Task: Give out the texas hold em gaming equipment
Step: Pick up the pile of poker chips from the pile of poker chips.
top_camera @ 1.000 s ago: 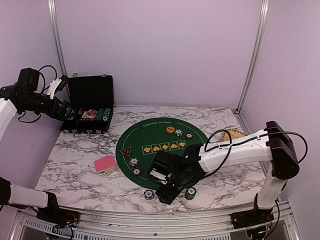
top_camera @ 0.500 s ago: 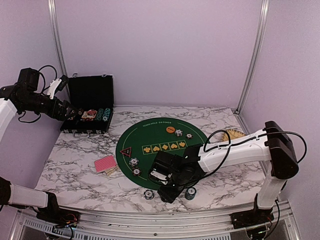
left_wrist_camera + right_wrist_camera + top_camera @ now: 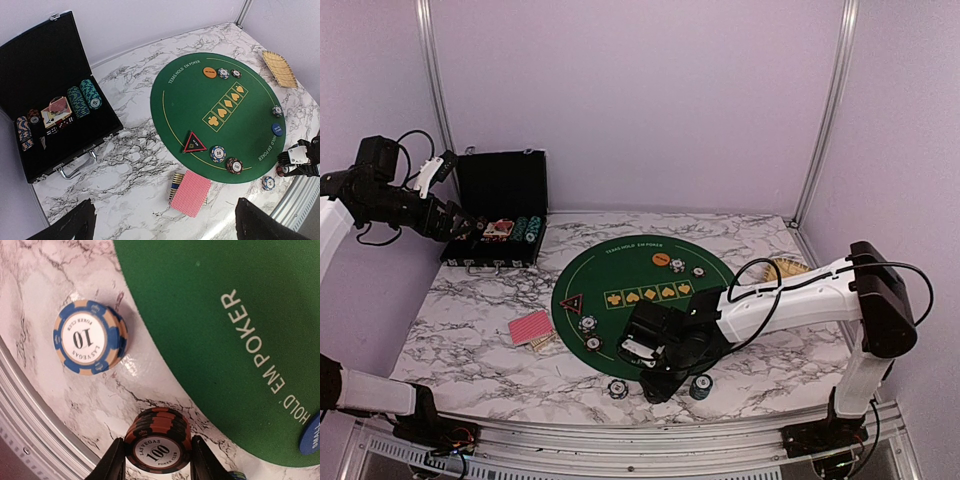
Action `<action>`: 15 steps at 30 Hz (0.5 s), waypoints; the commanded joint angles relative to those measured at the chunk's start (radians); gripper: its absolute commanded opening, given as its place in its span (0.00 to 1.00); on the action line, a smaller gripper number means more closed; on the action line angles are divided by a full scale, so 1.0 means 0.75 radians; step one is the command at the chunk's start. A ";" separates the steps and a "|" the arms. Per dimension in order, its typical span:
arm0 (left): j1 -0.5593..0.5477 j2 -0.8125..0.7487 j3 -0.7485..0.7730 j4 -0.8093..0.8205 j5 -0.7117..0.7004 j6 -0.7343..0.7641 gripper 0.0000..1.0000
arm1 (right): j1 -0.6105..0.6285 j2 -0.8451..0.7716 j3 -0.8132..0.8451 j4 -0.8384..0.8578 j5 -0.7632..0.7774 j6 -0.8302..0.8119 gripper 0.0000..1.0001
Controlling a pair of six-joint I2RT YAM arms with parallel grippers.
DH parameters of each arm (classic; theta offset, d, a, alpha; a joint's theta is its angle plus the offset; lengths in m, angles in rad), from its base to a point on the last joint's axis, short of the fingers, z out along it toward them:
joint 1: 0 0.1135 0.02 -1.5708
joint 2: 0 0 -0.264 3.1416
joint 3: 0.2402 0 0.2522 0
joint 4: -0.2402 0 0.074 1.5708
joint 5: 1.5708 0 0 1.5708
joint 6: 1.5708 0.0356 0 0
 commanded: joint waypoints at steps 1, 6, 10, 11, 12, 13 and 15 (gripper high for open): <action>-0.005 -0.019 0.028 -0.034 -0.004 0.016 0.99 | -0.012 0.022 -0.017 0.009 0.014 -0.011 0.34; -0.006 -0.021 0.028 -0.034 -0.004 0.018 0.99 | -0.017 0.008 -0.006 -0.011 0.060 -0.012 0.24; -0.005 -0.021 0.030 -0.034 -0.003 0.017 0.99 | -0.024 -0.013 0.019 -0.035 0.067 -0.016 0.17; -0.006 -0.021 0.030 -0.034 -0.003 0.017 0.99 | -0.026 -0.018 0.025 -0.041 0.067 -0.017 0.16; -0.006 -0.020 0.030 -0.034 -0.001 0.018 0.99 | -0.026 -0.022 0.031 -0.048 0.067 -0.018 0.15; -0.007 -0.021 0.030 -0.034 -0.001 0.018 0.99 | -0.028 -0.025 0.037 -0.051 0.067 -0.018 0.15; -0.006 -0.022 0.031 -0.034 -0.001 0.016 0.99 | -0.030 -0.033 0.047 -0.060 0.057 -0.017 0.13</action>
